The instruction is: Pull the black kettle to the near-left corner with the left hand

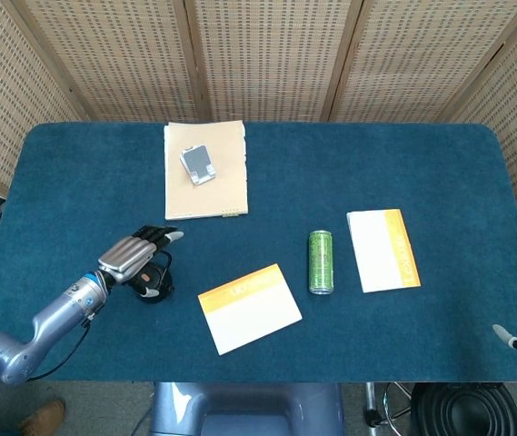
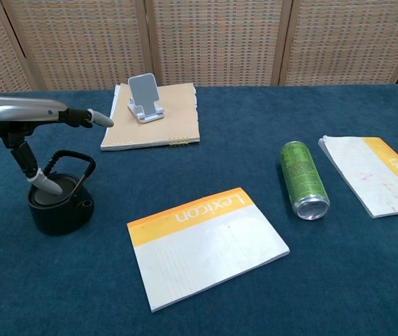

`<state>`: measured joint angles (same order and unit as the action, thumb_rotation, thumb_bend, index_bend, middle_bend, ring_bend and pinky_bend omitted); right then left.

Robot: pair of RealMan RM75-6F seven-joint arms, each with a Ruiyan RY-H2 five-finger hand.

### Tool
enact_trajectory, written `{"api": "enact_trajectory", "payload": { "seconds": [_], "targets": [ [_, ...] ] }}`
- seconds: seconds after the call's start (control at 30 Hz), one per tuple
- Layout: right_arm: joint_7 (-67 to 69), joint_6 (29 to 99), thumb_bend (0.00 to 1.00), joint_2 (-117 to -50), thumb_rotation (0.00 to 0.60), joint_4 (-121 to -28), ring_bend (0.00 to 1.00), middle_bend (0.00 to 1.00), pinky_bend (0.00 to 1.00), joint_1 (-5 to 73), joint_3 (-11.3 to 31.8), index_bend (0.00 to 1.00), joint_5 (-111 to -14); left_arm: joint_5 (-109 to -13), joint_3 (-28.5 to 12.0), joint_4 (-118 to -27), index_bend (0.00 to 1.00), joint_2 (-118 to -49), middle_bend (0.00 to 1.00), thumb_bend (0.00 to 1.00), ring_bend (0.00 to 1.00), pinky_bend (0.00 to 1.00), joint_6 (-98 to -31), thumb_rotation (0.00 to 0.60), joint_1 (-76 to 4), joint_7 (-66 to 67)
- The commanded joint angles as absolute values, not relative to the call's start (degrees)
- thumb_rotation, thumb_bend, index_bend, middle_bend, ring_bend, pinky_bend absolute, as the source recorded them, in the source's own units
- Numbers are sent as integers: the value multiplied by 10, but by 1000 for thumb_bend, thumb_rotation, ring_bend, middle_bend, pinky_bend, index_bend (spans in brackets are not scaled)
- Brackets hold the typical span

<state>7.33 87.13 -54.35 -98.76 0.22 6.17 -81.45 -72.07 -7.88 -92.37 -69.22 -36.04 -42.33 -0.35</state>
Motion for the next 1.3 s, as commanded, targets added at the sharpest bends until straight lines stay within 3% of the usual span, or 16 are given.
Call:
{"api": "enact_trajectory", "payload": {
  "seconds": [0.03,0.63,0.87,1.13,1.3],
  "targets": [
    [74,870,0,-543,600,-987,0,0,0,3,62,0,-814,-699,-74,-917,42,-701,71,0,123,0,-342,600,-434,-5],
    [68,865,0,-546,600,-989,0,0,0,7,62,0,-815,-725,-53,-914,93,-698,333,0,324,0,-362,600,-419,-69],
    [69,868,0,-545,600,-992,0,0,0,5,61,0,-818,-814,-34,-959,102,-643,338,0,327,0,-419,600,-385,-135],
    [69,870,0,-544,600,-995,0,0,0,4,59,0,-821,-961,35,-994,119,-573,338,0,327,0,-527,600,-333,-179],
    [66,871,0,-544,600,-997,0,0,0,4,58,0,-824,-994,62,-997,120,-565,338,0,326,0,-554,600,-316,-171]
  ]
}}
